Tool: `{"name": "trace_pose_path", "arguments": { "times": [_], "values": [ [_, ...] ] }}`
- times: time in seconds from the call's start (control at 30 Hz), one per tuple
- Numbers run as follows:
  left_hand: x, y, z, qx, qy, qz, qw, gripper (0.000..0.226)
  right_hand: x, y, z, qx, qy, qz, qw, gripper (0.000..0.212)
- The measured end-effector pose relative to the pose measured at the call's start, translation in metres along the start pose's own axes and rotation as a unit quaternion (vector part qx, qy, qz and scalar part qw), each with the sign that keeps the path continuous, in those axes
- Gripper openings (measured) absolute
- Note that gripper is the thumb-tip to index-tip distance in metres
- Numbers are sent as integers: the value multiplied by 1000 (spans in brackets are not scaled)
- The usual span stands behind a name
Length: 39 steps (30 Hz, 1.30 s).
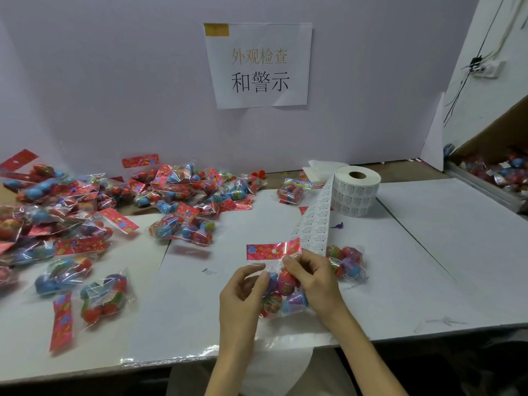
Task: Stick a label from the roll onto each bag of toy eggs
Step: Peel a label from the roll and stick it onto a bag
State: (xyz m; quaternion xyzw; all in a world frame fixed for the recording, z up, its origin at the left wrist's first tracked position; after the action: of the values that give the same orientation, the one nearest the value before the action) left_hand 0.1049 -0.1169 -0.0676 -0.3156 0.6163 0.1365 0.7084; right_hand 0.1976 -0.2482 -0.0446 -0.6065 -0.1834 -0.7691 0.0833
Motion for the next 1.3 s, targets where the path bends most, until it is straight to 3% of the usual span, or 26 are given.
{"name": "trace_pose_path", "arguments": {
  "times": [0.17,0.27,0.33,0.43,0.5,0.6,0.67,0.8,0.9,1.03,1.17,1.3],
  "values": [
    [2,3,2,3,17,-31,999,20,-1,0,1,-9,7,-22,1000,20],
    [4,7,2,-16,28,-77,997,26,2,4,0,-34,16,8,999,20],
    [6,11,3,-42,45,-118,991,31,6,21,-3,-141,49,-6,989,19],
    [12,16,5,-64,114,-232,964,35,8,48,-17,-328,61,-67,940,9],
    [10,22,12,-67,144,-264,951,35,7,55,-20,-377,46,-107,919,16],
    [-1,40,29,-110,102,-190,970,28,9,49,-15,-368,32,-229,901,29],
    [-14,49,39,-149,38,-80,985,39,8,42,-12,-345,9,-327,880,43],
    [-23,53,48,-148,-62,68,985,48,-6,35,-4,-267,-73,-388,879,64],
    [-15,52,48,-126,-62,101,985,56,-4,35,-5,-269,-46,-351,895,54],
    [-21,54,43,-149,-106,154,971,71,5,32,-8,-244,39,-213,945,44],
    [-39,46,34,-145,-211,203,945,49,10,18,-7,-156,85,-151,972,42],
    [-40,24,28,-24,-245,180,952,34,2,18,-5,-111,80,-111,984,35]
  ]
}}
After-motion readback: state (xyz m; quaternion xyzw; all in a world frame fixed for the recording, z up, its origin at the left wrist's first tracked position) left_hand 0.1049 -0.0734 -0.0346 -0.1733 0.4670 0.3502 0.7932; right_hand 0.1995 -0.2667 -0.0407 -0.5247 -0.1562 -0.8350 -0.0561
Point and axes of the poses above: each hand's wrist, its own z-axis towards the middle knuckle, its own y-axis out of the back of the hand, x = y × z, the point moved 7 cm from there along z, towards the middle knuckle, and after that the axes turned 9 degrees about -z, right-handed, at the moved point
